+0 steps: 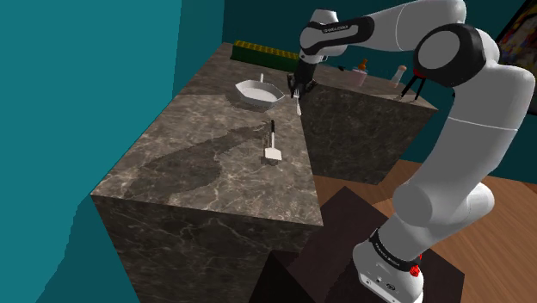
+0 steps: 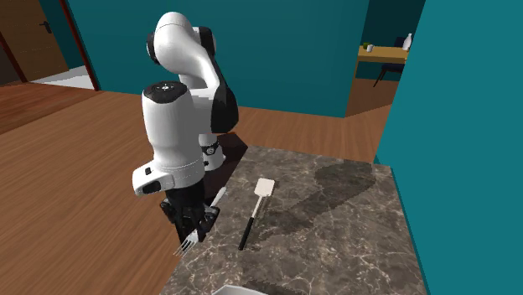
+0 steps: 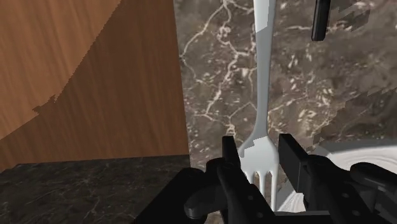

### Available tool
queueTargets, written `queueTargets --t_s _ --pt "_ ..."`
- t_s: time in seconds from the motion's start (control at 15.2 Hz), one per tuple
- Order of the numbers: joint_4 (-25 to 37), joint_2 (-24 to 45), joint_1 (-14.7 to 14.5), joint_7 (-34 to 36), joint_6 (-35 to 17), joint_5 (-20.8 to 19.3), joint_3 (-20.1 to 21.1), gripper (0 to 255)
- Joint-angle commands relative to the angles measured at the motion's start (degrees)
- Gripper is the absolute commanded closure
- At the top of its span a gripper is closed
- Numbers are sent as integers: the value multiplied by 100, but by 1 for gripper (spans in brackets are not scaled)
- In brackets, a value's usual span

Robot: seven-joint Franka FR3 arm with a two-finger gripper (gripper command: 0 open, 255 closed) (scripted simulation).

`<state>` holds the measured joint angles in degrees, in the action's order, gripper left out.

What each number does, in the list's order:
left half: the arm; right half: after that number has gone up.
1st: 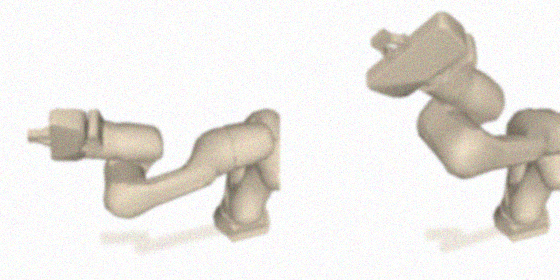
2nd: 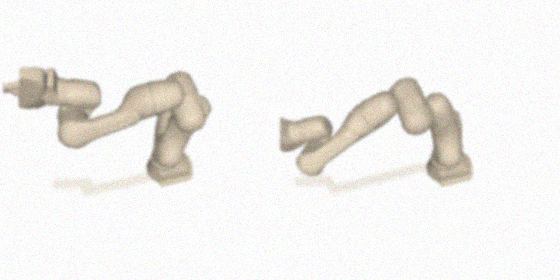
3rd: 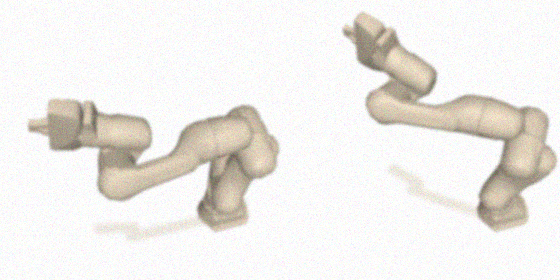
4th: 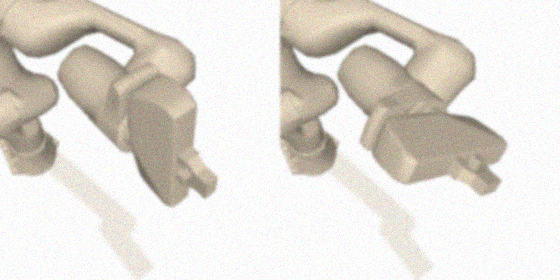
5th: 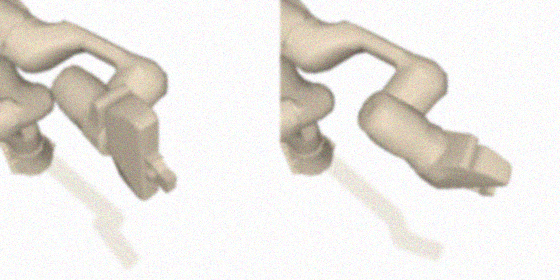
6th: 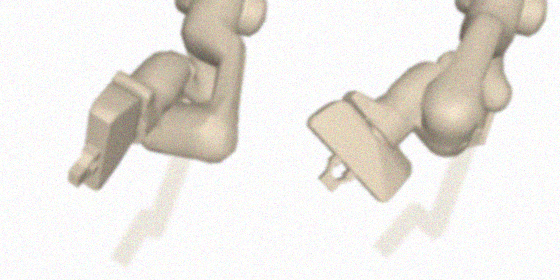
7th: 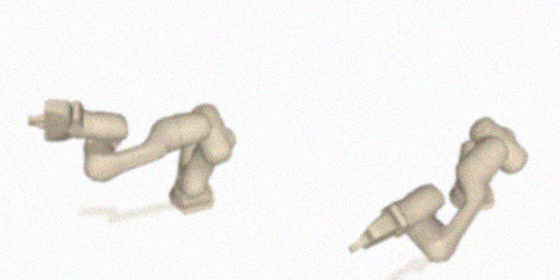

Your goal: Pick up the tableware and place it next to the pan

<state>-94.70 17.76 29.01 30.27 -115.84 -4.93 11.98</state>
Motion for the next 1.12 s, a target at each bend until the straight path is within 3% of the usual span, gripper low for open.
queueTargets --t_s 0.0,0.2,1.06 --pt "378 242 116 -218 132 -6 -75 255" --pt "1201 786 278 -536 407 -28 -185 255" --pt "574 1039 281 -485 -468 -94 -217 255"
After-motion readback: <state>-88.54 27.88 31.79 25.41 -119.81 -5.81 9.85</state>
